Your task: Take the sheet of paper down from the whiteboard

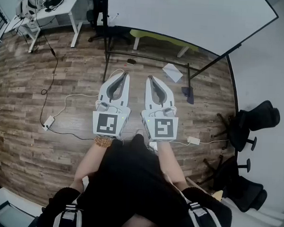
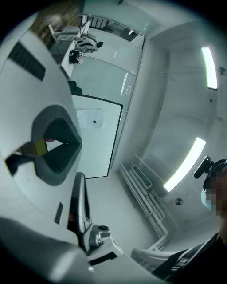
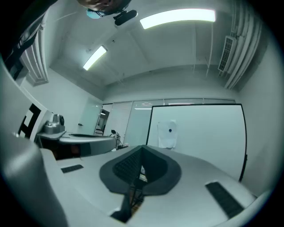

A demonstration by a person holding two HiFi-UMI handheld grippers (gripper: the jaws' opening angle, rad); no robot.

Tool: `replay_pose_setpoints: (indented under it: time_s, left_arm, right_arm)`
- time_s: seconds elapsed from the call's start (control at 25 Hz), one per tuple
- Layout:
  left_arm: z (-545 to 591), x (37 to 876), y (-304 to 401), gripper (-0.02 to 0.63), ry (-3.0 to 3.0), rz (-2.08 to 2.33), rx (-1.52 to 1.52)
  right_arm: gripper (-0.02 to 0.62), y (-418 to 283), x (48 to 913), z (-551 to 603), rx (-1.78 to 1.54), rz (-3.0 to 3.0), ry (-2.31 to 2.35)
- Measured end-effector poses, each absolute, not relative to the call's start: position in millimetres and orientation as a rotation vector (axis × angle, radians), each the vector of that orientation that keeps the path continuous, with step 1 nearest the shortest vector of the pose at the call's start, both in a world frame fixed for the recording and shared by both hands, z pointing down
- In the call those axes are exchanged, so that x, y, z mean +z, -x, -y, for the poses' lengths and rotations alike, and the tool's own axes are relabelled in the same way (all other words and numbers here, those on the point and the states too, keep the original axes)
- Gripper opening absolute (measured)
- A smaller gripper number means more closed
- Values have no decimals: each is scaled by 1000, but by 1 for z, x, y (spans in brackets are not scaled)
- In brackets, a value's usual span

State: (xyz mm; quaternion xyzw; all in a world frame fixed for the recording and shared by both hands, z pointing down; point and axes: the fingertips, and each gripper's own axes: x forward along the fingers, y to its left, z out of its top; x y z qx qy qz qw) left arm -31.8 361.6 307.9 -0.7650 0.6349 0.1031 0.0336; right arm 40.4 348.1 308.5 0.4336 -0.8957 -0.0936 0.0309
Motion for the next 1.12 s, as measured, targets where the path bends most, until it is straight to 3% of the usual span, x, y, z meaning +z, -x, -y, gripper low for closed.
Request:
replay_pose_setpoints:
  time_s: [0.48,1.12]
  left_arm:
    - [-340,342,31,11,2407,-1956,244]
    - [-218,344,1,11,2344,-2006,97]
  right_arm:
    - [-5,-30,341,-328,-172,2762,-1220]
    - [-5,-51,346,-195,-107,2935,-1069]
